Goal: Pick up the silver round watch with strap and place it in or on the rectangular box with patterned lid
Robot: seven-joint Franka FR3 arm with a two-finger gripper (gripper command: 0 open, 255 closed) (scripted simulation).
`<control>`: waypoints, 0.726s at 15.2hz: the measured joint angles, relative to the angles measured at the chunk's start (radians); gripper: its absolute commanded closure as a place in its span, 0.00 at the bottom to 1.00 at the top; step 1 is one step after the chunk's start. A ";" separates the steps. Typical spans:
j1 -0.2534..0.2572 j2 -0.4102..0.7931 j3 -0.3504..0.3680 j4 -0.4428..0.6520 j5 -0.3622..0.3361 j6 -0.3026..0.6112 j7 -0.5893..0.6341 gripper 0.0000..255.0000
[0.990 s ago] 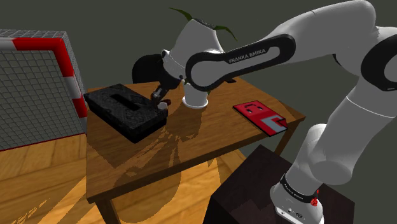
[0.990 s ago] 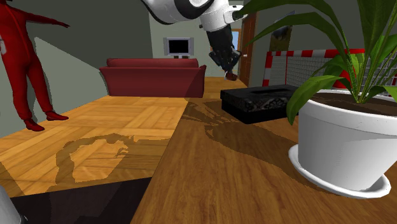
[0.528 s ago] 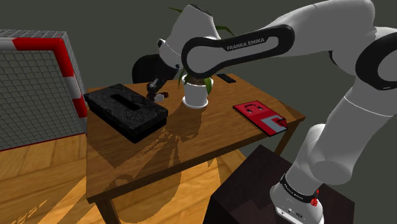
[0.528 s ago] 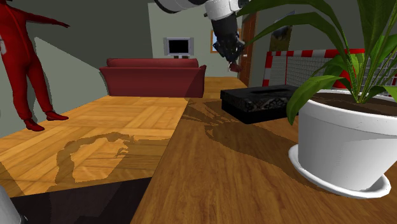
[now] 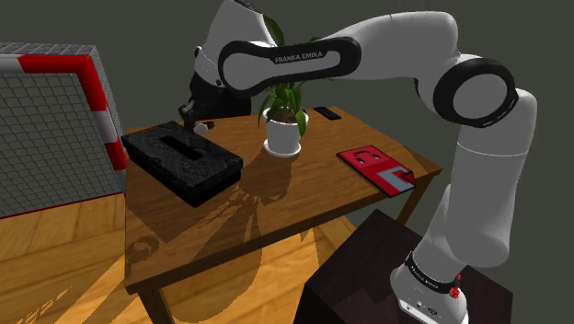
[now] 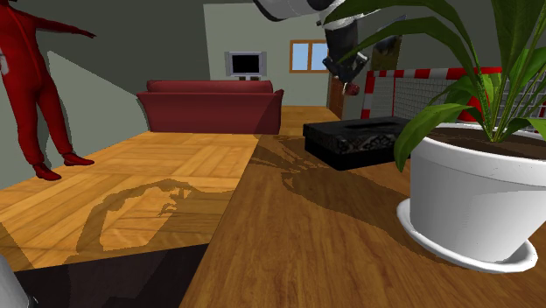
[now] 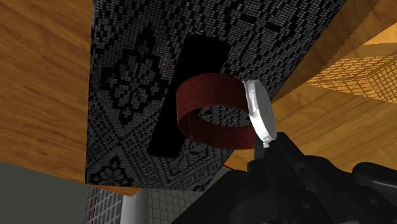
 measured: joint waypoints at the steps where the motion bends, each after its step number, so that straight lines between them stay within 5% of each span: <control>1: 0.003 0.039 -0.003 0.059 -0.007 -0.022 -0.001 1.00; 5: 0.032 0.249 -0.017 0.401 -0.043 -0.154 -0.003 1.00; 7: 0.063 0.398 -0.027 0.663 -0.062 -0.265 -0.007 1.00; 9: 0.069 0.450 -0.031 0.725 -0.066 -0.279 -0.010 1.00; 11: 0.062 0.432 -0.030 0.667 -0.064 -0.240 -0.010 1.00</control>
